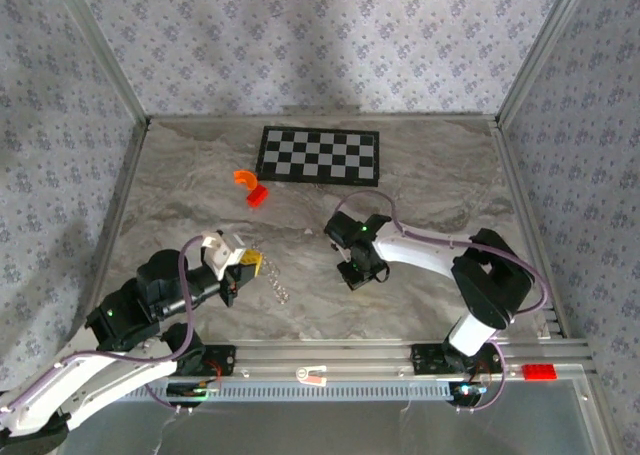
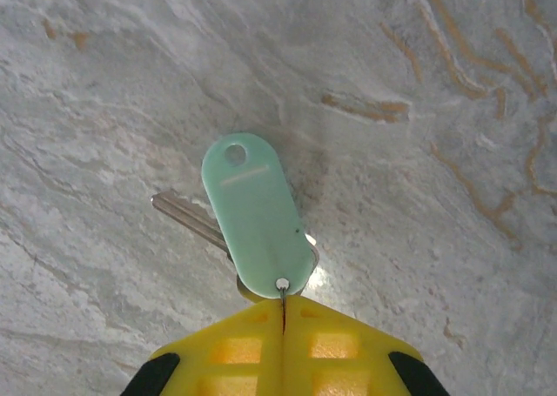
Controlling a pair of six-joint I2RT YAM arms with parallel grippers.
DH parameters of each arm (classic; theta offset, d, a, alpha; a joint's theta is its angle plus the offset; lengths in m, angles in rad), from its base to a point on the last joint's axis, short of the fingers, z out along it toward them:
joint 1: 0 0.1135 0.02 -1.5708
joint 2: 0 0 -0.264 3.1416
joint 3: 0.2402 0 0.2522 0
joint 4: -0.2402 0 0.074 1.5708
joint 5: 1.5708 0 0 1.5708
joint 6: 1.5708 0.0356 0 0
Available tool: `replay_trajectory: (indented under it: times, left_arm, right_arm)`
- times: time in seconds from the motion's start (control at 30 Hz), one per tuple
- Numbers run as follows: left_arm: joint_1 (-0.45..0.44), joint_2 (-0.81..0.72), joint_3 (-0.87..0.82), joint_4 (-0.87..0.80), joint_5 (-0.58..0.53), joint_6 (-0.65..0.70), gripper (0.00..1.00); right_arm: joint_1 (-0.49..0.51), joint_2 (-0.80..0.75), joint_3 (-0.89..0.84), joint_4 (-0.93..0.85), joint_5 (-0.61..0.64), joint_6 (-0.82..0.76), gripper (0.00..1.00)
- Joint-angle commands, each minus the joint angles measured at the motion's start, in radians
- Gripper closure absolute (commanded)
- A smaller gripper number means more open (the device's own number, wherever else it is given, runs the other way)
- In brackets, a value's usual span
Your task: Put the keys on the keyring
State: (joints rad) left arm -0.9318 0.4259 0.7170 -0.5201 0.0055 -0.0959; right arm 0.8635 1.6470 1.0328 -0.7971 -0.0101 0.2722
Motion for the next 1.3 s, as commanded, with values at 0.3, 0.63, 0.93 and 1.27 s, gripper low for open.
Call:
replay_trajectory:
  times: [0.3, 0.63, 0.93, 1.27]
  left_arm:
    - [-0.005, -0.047, -0.006, 0.074, 0.042, -0.028, 1.00]
    - [-0.004, -0.084, -0.003, 0.066, 0.044, -0.036, 1.00]
    - [-0.004, -0.073, -0.006, 0.083, 0.071, -0.035, 1.00]
    - [-0.003, -0.059, -0.013, 0.097, 0.091, -0.041, 1.00]
  right_arm:
    - [0.015, 0.096, 0.063, -0.181, 0.007, -0.036, 1.00]
    - [0.016, 0.132, 0.094, -0.177, 0.011, -0.031, 0.97]
    - [0.038, 0.082, 0.114, -0.149, 0.041, 0.004, 0.61]
    - [0.073, -0.158, -0.061, -0.063, 0.079, 0.180, 0.48]
